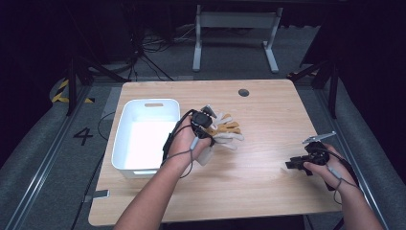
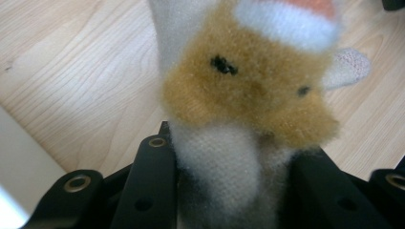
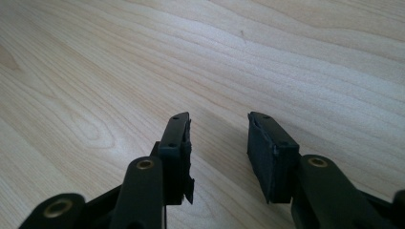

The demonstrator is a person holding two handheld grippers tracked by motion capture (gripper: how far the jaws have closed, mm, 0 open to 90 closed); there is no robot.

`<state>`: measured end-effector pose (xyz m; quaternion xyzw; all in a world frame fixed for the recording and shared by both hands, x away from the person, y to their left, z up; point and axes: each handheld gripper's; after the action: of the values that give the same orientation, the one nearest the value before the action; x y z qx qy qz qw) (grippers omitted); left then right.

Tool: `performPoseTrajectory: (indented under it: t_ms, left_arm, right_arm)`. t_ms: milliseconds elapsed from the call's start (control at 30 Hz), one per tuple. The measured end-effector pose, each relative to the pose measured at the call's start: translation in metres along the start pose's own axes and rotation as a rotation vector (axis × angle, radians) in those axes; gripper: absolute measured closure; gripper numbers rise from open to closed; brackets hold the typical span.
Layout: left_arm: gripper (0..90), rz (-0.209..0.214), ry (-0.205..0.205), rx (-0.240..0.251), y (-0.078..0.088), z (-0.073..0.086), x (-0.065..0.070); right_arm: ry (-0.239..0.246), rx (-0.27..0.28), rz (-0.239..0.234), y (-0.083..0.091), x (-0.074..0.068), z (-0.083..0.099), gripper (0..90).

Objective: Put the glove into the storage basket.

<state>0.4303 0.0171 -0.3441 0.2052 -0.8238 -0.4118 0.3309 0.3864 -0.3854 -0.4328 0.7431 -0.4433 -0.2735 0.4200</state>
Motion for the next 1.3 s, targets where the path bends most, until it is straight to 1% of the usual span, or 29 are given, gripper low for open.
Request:
performPoseTrajectory:
  t_ms: [33, 67, 100, 167, 233, 267, 300, 367, 433, 467, 533, 567, 600, 667, 700, 733, 800, 833, 867, 900, 933, 967, 1000, 1033, 1133, 1167, 1233, 1267, 1300]
  left_arm:
    - [69.4, -0.005, 0.026, 0.026, 0.005, 0.001, 0.000]
    - [69.5, -0.005, 0.026, 0.026, 0.005, 0.001, 0.000]
    - [69.5, -0.019, 0.058, 0.050, 0.010, 0.003, 0.000]
    - [69.5, -0.024, 0.081, 0.063, 0.016, 0.005, 0.000]
    - [69.5, -0.035, 0.092, 0.073, 0.022, 0.008, 0.000]
    - [69.5, -0.035, 0.092, 0.073, 0.022, 0.008, 0.000]
    - [69.5, -0.034, 0.120, 0.087, 0.028, 0.010, 0.000]
    - [69.6, -0.041, 0.136, 0.096, 0.034, 0.012, -0.001]
    - [69.7, -0.058, 0.156, 0.109, 0.041, 0.013, 0.000]
    - [69.8, -0.058, 0.156, 0.109, 0.041, 0.013, 0.000]
    - [69.9, -0.063, 0.177, 0.121, 0.048, 0.013, 0.001]
    - [69.9, -0.067, 0.200, 0.133, 0.055, 0.014, 0.000]
    - [69.9, -0.067, 0.200, 0.133, 0.055, 0.014, 0.000]
    - [69.9, -0.085, 0.203, 0.139, 0.061, 0.015, 0.000]
    - [69.9, -0.092, 0.217, 0.159, 0.066, 0.016, 0.000]
    - [69.9, -0.092, 0.217, 0.159, 0.066, 0.016, 0.000]
    - [69.9, -0.082, 0.240, 0.164, 0.068, 0.018, -0.003]
    - [69.9, -0.088, 0.252, 0.163, 0.070, 0.018, -0.006]
    - [69.9, -0.088, 0.252, 0.163, 0.070, 0.018, -0.006]
    - [69.9, -0.095, 0.269, 0.172, 0.073, 0.019, -0.008]
    - [69.8, -0.095, 0.269, 0.172, 0.073, 0.019, -0.008]
    - [69.9, -0.097, 0.285, 0.178, 0.076, 0.021, -0.012]
    - [69.8, -0.097, 0.285, 0.178, 0.076, 0.021, -0.012]
    - [69.8, -0.103, 0.303, 0.183, 0.080, 0.023, -0.014]
    - [69.8, -0.102, 0.315, 0.195, 0.083, 0.024, -0.018]
    - [69.8, -0.108, 0.334, 0.209, 0.087, 0.027, -0.021]
    - [69.8, -0.116, 0.354, 0.212, 0.090, 0.030, -0.025]
    - [69.8, -0.116, 0.354, 0.212, 0.090, 0.030, -0.025]
    - [69.8, -0.122, 0.370, 0.215, 0.093, 0.032, -0.030]
  right_arm:
    - [0.003, 0.001, 0.002, -0.001, 0.000, 0.000, 61.0]
    - [0.003, 0.001, 0.002, -0.001, 0.000, 0.000, 61.0]
    - [0.011, -0.005, 0.007, -0.003, 0.000, -0.001, 61.0]
    - [0.011, -0.006, 0.012, -0.005, 0.001, -0.003, 62.0]
    - [0.009, -0.008, 0.011, -0.006, 0.001, -0.005, 61.9]
    - [0.009, -0.008, 0.011, -0.006, 0.001, -0.005, 61.9]
    - [0.014, -0.002, 0.003, -0.008, -0.001, -0.009, 61.9]
    - [0.023, -0.003, -0.003, -0.009, -0.003, -0.013, 61.9]
    - [0.030, -0.002, -0.009, -0.010, -0.006, -0.016, 61.9]
    - [0.030, -0.002, -0.009, -0.010, -0.006, -0.016, 61.9]
    - [0.039, -0.008, -0.014, -0.011, -0.008, -0.020, 61.9]
    - [0.042, -0.006, -0.010, -0.012, -0.008, -0.020, 61.9]
    - [0.042, -0.006, -0.010, -0.012, -0.008, -0.020, 61.9]
    - [0.045, -0.005, -0.010, -0.012, -0.007, -0.023, 61.9]
    - [0.043, -0.006, -0.013, -0.012, -0.007, -0.025, 61.9]
    - [0.043, -0.006, -0.013, -0.012, -0.007, -0.025, 61.9]
    - [0.046, 0.005, -0.016, -0.011, -0.008, -0.027, 61.8]
    - [0.062, 0.011, -0.014, -0.010, -0.011, -0.031, 61.6]
    - [0.062, 0.011, -0.014, -0.010, -0.011, -0.031, 61.6]
    - [0.070, 0.020, -0.018, -0.008, -0.015, -0.035, 61.3]
    - [0.070, 0.020, -0.018, -0.008, -0.015, -0.035, 61.3]
    - [0.079, 0.021, -0.025, -0.008, -0.018, -0.038, 61.2]
    - [0.084, 0.022, -0.027, -0.008, -0.019, -0.039, 61.2]
    - [0.089, 0.020, -0.030, -0.008, -0.020, -0.040, 61.1]
    - [0.092, 0.013, -0.036, -0.009, -0.021, -0.042, 61.0]
    - [0.094, 0.012, -0.041, -0.010, -0.021, -0.043, 61.0]
    - [0.097, 0.013, -0.042, -0.010, -0.021, -0.044, 60.8]
    - [0.097, 0.013, -0.042, -0.010, -0.021, -0.044, 60.8]
    - [0.094, 0.013, -0.042, -0.010, -0.022, -0.044, 60.5]
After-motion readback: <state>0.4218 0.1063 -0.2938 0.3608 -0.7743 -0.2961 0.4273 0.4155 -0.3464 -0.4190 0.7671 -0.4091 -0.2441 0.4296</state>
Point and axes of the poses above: each handheld gripper's, and its own axes: y roughly backward along the jaws, z roughly out of its underside, x roughly to its right, and after that the axes turned 12 degrees about z, right-handed
